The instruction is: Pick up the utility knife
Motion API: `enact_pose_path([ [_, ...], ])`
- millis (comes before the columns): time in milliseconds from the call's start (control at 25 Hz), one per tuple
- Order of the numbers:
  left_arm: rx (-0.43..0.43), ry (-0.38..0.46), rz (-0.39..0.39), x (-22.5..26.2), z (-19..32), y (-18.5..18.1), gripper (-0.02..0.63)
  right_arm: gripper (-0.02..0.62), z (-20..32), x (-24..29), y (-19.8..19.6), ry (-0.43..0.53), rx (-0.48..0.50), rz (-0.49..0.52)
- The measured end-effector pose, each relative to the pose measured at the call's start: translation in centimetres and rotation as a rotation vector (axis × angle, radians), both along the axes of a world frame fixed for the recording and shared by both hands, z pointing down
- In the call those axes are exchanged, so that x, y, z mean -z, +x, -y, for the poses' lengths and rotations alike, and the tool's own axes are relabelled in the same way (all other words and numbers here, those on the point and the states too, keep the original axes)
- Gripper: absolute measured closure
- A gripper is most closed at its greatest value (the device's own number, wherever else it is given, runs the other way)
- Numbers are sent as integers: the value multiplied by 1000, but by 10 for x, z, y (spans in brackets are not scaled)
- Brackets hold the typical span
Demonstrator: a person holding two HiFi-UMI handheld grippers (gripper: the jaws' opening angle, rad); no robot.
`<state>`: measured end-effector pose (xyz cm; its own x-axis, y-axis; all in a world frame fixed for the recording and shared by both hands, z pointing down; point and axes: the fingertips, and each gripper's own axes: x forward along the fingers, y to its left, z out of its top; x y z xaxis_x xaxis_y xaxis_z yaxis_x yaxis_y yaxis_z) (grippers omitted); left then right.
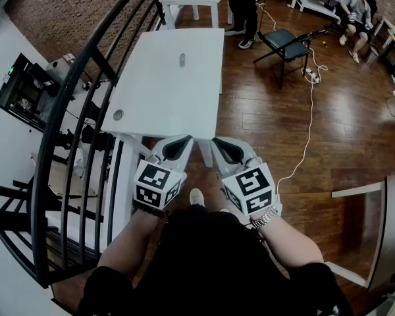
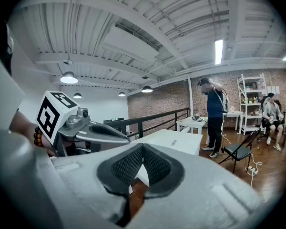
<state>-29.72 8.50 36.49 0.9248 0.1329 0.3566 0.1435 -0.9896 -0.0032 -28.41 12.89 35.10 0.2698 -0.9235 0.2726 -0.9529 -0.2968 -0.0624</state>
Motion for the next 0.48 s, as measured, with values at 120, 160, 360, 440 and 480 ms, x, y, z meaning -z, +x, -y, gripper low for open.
enact_pose_path([
  [120, 6, -9, 1, -6, 1, 8, 589, 603, 2, -1, 5, -5, 11, -9],
  [160, 8, -12, 0, -8, 2, 12, 589, 603, 4, -1, 9, -7, 14, -12],
  [360, 31, -44, -13, -16, 17, 42, 589, 603, 14, -5, 38, -33, 21, -19],
  [440, 41, -57, -20, -18, 20, 52, 589, 603, 17, -6, 47, -47, 29, -25],
  [480, 43, -63, -24, -19, 21, 58, 589, 603, 19, -7, 52, -54, 33, -28],
])
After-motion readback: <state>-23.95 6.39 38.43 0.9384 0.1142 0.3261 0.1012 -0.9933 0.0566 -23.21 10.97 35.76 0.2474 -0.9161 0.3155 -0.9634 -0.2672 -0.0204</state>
